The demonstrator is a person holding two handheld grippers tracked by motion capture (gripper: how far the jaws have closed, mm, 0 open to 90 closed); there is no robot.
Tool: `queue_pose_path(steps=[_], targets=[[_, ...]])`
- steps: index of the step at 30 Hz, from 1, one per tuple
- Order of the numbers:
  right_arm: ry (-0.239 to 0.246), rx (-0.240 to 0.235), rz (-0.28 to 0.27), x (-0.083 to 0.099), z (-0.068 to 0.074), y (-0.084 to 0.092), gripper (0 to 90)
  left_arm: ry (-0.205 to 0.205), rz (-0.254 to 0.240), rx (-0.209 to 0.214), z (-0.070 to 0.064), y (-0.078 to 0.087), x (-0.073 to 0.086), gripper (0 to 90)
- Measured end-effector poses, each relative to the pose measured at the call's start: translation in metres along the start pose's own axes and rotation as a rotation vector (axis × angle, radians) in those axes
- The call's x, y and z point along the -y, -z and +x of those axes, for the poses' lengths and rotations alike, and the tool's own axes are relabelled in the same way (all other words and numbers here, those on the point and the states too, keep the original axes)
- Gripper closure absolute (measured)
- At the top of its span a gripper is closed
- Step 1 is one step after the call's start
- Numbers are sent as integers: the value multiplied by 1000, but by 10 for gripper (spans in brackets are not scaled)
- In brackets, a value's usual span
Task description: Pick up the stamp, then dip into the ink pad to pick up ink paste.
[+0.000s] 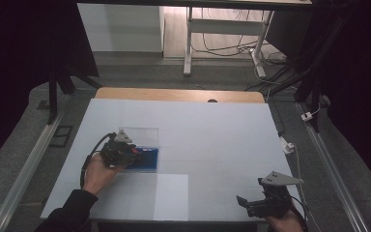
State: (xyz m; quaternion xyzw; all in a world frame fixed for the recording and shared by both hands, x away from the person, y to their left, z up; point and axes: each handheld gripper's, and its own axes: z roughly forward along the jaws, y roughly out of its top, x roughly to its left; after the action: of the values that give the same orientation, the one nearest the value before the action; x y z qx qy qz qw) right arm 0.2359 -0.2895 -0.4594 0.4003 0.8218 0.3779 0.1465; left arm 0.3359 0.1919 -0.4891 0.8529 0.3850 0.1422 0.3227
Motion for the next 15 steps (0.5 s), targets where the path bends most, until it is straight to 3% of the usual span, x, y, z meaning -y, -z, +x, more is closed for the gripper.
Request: queue_pose_path(steps=[13, 15], targets=[[-10, -4, -4, 0, -1, 0, 0, 19, -47, 34, -4, 7, -5, 582], [-6, 0, 2, 0, 0, 0, 0, 57, -47, 50, -3, 5, -7, 582]])
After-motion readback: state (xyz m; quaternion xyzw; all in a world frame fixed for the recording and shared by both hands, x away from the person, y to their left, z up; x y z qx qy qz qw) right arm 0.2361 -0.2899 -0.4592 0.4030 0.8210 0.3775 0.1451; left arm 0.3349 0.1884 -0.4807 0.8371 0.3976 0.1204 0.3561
